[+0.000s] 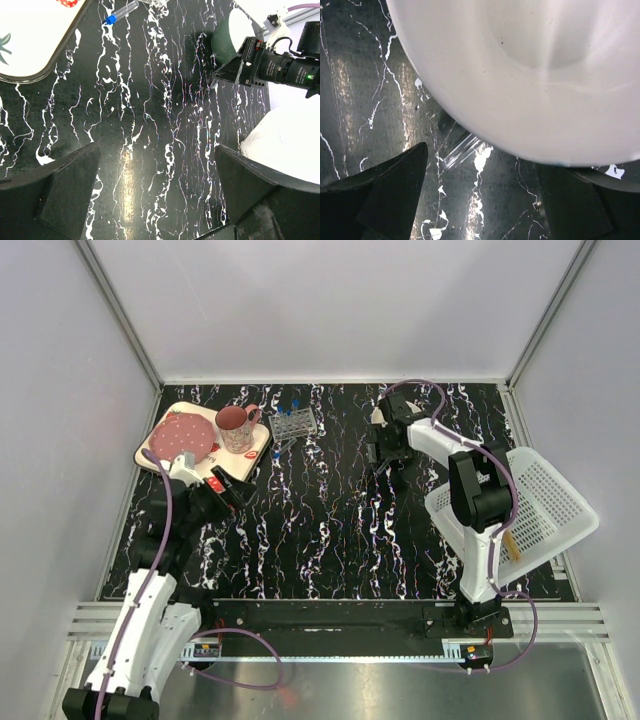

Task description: Organize the chemistry lab equipment

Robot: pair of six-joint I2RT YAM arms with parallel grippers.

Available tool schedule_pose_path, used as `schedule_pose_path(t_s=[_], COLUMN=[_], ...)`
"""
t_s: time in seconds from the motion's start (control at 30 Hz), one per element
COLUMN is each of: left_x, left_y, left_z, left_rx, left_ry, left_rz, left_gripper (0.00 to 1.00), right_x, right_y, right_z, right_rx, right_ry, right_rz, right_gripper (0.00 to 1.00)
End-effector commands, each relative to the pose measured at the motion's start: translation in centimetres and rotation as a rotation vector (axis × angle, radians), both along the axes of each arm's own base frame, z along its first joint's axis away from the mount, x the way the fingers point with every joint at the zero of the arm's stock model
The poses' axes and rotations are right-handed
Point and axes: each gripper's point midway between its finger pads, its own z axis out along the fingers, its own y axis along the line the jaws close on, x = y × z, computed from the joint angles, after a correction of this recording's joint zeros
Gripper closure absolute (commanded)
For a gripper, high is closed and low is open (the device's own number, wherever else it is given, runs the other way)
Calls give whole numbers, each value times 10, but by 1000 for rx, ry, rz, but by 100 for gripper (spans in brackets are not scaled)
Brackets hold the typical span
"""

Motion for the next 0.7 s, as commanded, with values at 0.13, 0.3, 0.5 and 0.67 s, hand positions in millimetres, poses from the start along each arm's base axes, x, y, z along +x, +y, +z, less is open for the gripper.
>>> schedule_pose_path(t_s=[0.13,0.3,0.5,0.67], left_x=[9,7,5,-2], left_y=[-17,-20,-29,-45], left_z=[6,6,12,25], left_rx=[-62,-78,-122,-207], left_ry=[-13,-21,-31,-52], left_rz=[-78,-96,-136,-226], left_gripper=[1,1,1,1], right_x=[14,3,-13,-25], right_y=[9,6,9,15], right_z=[-6,-10,-17,-19], right_rx=[-76,-95,-56,-14], right_ry=[-57,-41,-13,9], right_rz=[-12,5,43,85], right_gripper=[19,35,52,69])
